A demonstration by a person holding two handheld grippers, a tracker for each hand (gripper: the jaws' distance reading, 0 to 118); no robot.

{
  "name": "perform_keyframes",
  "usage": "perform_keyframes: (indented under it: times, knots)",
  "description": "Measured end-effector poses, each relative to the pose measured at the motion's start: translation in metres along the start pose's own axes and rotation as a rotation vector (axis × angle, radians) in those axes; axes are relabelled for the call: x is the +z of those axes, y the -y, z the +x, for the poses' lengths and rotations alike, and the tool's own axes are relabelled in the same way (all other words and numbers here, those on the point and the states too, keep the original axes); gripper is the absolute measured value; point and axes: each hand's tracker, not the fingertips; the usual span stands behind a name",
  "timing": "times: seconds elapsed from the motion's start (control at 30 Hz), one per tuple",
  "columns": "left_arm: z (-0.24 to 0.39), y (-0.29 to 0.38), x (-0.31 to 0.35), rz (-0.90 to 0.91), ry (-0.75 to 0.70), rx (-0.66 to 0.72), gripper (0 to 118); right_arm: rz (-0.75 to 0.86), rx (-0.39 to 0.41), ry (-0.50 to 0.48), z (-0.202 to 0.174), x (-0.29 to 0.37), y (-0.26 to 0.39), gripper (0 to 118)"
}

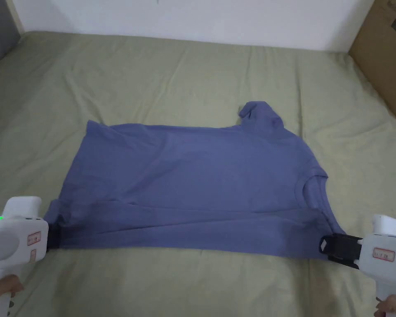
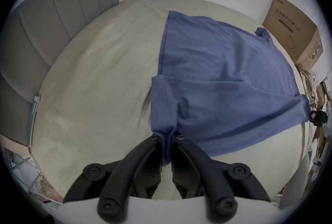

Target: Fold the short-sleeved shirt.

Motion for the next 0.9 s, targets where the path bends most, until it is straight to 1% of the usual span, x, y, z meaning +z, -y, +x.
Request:
perform_keyframes:
  times: [0.07,0.13,0.17,0.2,0.23,0.27,0.3,0.33,0.37,0.53,0.6,0.7,0.73,0.87,0.9]
  knots:
    - [-0.003,-0.002,0.002,-0.005,0.012,0.013,8,-0.031,-0.005,-0.008,0.004,-0.020,-0.005,66]
    - [-0.004,-0.002,0.003,-0.008,0.019,0.020,8,-0.104,-0.012,-0.019,0.005,-0.043,-0.003,50]
    - [-0.003,-0.003,0.003,-0.008,0.020,0.018,8,-0.108,0.005,0.033,0.001,-0.048,-0.001,37]
    - [-0.003,-0.003,0.005,-0.010,0.020,0.016,8,-0.068,0.063,0.053,-0.005,-0.041,-0.001,31]
    - [-0.002,-0.003,0.006,-0.010,0.021,0.015,8,-0.062,0.084,0.013,-0.011,-0.034,-0.002,25]
    - [-0.002,-0.004,0.008,-0.010,0.021,0.014,8,-0.074,0.067,-0.028,-0.014,-0.029,-0.004,17]
    - [-0.003,-0.005,0.009,-0.010,0.020,0.011,8,-0.077,0.061,-0.013,-0.016,-0.026,-0.006,8]
    - [-0.003,-0.006,0.010,-0.011,0.022,0.008,8,-0.084,0.118,0.023,-0.020,-0.024,-0.007,8]
    - [-0.004,-0.007,0.013,-0.010,0.024,0.005,8,-0.064,0.160,0.039,-0.022,-0.021,-0.009,8]
    - [-0.006,-0.010,0.034,0.012,0.039,-0.015,8,-0.051,0.091,-0.015,-0.011,0.005,-0.015,8]
    - [-0.004,-0.007,0.050,0.027,0.049,-0.004,8,-0.041,0.093,-0.025,-0.008,0.016,-0.012,8]
    - [-0.001,0.004,0.066,0.027,0.016,-0.023,8,-0.048,0.140,-0.023,-0.006,0.030,-0.001,8]
    - [-0.002,0.009,0.070,0.021,0.015,-0.028,8,-0.050,0.143,-0.022,-0.004,0.033,0.005,8]
    - [-0.002,0.048,0.079,-0.044,0.001,-0.059,8,-0.103,0.110,-0.018,0.007,0.042,0.038,8]
    - [-0.001,0.058,0.078,-0.065,-0.014,-0.083,8,-0.118,0.117,-0.015,0.011,0.040,0.046,8]
